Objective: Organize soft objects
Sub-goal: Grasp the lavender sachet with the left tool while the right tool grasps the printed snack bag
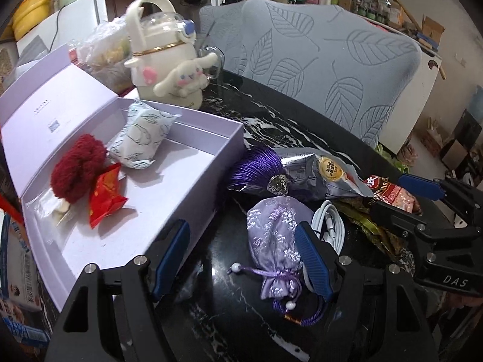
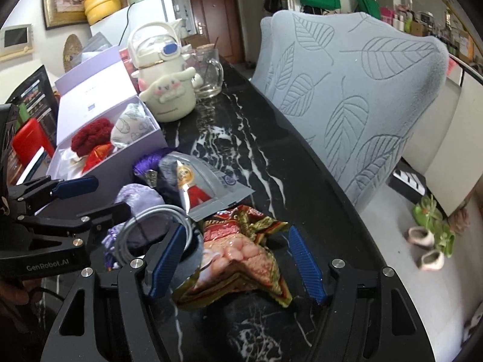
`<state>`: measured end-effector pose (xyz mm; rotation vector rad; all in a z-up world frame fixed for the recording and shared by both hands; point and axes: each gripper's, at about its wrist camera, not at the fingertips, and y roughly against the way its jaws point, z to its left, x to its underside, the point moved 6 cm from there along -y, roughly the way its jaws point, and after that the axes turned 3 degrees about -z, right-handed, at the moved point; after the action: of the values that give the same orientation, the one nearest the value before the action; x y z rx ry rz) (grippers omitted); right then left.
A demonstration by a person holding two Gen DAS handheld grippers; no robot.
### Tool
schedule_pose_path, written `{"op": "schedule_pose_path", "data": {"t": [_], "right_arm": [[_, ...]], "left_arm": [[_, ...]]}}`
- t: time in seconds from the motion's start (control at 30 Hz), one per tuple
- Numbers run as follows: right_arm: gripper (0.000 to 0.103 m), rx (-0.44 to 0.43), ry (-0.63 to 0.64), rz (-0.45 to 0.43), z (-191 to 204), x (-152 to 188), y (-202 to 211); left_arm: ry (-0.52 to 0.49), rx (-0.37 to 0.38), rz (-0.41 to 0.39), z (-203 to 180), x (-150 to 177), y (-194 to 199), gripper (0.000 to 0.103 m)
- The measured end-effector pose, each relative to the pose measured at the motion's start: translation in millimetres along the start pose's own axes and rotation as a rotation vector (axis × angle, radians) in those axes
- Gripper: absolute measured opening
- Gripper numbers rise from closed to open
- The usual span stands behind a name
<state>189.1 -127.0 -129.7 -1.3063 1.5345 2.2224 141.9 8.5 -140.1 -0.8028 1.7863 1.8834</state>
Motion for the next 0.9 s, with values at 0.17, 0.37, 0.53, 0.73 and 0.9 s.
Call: {"op": "schedule_pose_path", "data": {"t": [0.17, 0.37, 0.53, 0.73, 0.9], "right_arm": [[0.071, -0.026, -0.025, 0.025, -6, 1, -8], [0.071, -0.043, -0.077, 0.076, -16, 10, -19], [0.071, -0.056, -0.073, 0.069, -16, 13, -18], [0.053, -0.086, -0.082, 0.062, -15, 15, -14], [0.049, -0.082, -0.088, 0.061, -18, 19, -9]], "left_arm": [[0.016, 0.034, 0.019, 0, -1, -9, 0.072], [-0.019, 0.078, 0.036, -13, -2, -12, 0.072], [-0.026, 0.13, 0.081, -24, 6, -18, 0.072], [0.019, 0.151, 0.126, -20, 10, -28, 0.072], [0.004, 0.127, 0.108, -29, 12, -27, 0.051]]}}
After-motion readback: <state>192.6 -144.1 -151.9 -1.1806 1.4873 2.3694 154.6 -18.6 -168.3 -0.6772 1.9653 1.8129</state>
